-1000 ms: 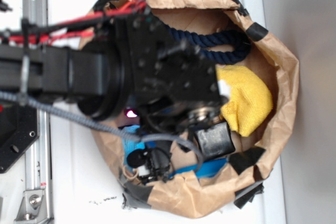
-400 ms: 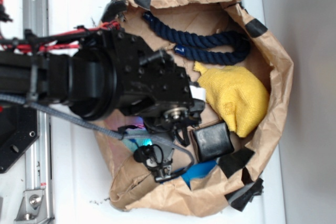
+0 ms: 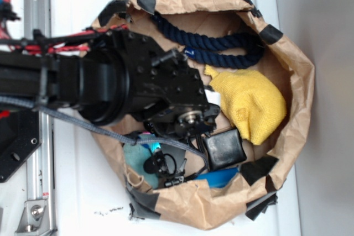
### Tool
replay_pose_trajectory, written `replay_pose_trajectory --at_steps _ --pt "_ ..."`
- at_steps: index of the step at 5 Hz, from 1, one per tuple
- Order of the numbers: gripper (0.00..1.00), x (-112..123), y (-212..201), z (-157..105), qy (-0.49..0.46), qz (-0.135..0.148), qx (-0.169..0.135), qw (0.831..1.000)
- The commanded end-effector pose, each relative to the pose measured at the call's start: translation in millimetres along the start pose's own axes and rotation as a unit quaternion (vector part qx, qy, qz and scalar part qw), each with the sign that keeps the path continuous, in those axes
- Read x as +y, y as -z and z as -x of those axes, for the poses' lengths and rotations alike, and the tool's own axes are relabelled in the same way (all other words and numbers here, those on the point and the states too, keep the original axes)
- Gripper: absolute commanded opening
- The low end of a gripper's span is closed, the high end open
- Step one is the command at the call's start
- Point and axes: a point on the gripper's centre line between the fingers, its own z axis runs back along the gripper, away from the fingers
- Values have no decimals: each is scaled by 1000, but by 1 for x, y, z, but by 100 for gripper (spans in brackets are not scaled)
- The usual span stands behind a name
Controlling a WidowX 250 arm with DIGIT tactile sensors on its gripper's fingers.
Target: Grab the blue cloth.
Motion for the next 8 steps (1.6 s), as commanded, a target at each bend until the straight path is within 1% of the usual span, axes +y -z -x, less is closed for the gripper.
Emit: replay_pose_trajectory --at_steps 1,2,3,4,5,6,7,8 --pt "0 -6 -44 15 36 -30 -37 998" --pt "0 -2 -87 29 33 -52 -66 996" --pt "0 10 -129 40 11 -99 -100 990" --pt "0 22 -165 37 11 -193 -176 965" --pt "0 33 -176 29 -9 -221 -181 958" --pt "0 43 -178 19 -16 -218 -174 960" --pt "0 49 -178 4 16 -177 -181 967" --pt "0 48 -175 -2 31 -146 -179 972"
